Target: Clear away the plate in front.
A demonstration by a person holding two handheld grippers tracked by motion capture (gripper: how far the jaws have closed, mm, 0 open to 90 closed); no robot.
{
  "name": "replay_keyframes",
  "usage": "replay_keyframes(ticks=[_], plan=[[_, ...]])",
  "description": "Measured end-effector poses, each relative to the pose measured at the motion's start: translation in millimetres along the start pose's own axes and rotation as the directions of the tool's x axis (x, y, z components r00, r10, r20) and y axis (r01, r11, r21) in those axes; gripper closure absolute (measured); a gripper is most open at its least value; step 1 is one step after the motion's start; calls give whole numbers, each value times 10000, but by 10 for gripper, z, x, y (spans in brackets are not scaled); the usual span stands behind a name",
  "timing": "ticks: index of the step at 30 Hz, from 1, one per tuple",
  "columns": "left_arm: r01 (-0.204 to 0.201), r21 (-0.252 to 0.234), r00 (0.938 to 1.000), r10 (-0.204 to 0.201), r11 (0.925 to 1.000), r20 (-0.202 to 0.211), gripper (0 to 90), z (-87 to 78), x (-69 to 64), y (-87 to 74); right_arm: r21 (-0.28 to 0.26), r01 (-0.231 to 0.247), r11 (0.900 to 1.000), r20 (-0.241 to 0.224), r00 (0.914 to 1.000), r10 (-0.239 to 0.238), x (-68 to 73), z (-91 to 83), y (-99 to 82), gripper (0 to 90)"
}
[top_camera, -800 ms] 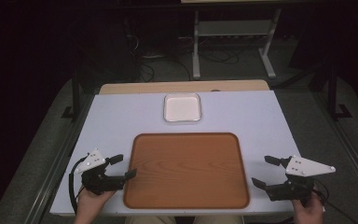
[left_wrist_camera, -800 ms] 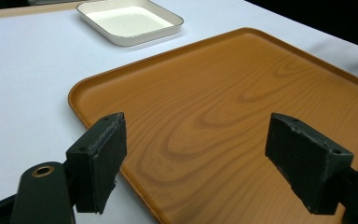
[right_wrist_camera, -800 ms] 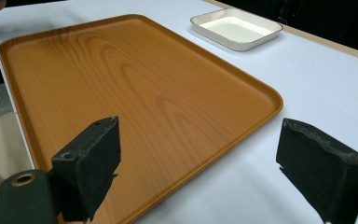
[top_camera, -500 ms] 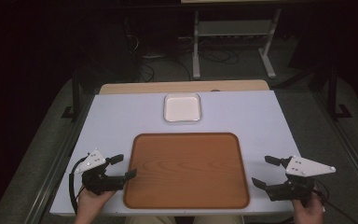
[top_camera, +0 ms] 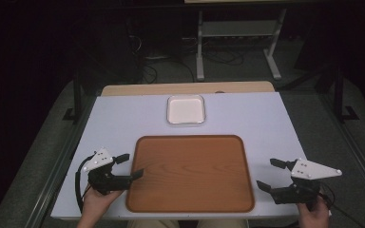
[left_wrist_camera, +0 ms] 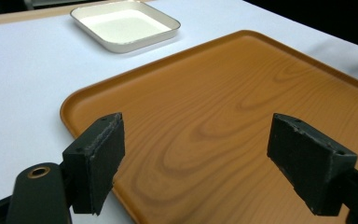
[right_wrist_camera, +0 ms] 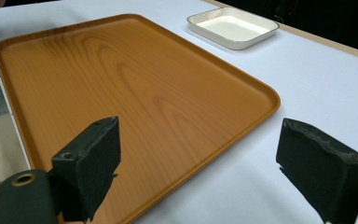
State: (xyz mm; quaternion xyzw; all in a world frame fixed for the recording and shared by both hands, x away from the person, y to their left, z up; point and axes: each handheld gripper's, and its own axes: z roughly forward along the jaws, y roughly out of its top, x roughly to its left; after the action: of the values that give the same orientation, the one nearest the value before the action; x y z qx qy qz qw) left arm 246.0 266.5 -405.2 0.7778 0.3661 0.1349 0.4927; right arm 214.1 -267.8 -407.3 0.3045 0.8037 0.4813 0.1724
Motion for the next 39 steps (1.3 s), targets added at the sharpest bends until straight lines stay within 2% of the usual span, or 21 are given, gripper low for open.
replay_keyframes(ticks=[2,8,13,19,24,26,28,32,36,39], plan=[[84,15,9999,-84,10000,103,185,23,12,44,-6,-50,10000,41,10000,50,-2,-5,0,128],[-17,249,9996,10,9997,289,183,118,42,178,-43,-59,10000,51,10000,59,-3,-12,-2,127],[-41,490,9990,19,9988,451,184,270,54,301,-77,-39,10000,59,10000,39,1,-11,-2,127],[-351,908,9983,306,9953,500,187,465,45,438,-71,-26,10000,30,10000,26,7,-8,0,128],[-311,1104,9983,254,9934,523,194,570,68,505,-69,-15,10000,3,10000,15,4,-6,0,128],[-126,1189,9985,61,9928,552,199,628,84,531,-66,-20,10000,-2,10000,20,4,-4,1,128],[-116,1454,9988,47,9893,479,200,690,98,561,-59,-6,10000,-14,10000,6,5,-4,1,127],[-172,1925,9999,171,9811,21,209,825,149,668,-81,34,10000,-57,10000,-35,2,5,3,127],[-59,1960,10000,66,9806,-33,215,902,180,756,-95,36,9999,-91,10000,-37,2,3,1,128],[-130,2100,9998,160,9776,-125,215,986,198,844,-95,41,9999,-112,9999,-42,2,5,0,127]])
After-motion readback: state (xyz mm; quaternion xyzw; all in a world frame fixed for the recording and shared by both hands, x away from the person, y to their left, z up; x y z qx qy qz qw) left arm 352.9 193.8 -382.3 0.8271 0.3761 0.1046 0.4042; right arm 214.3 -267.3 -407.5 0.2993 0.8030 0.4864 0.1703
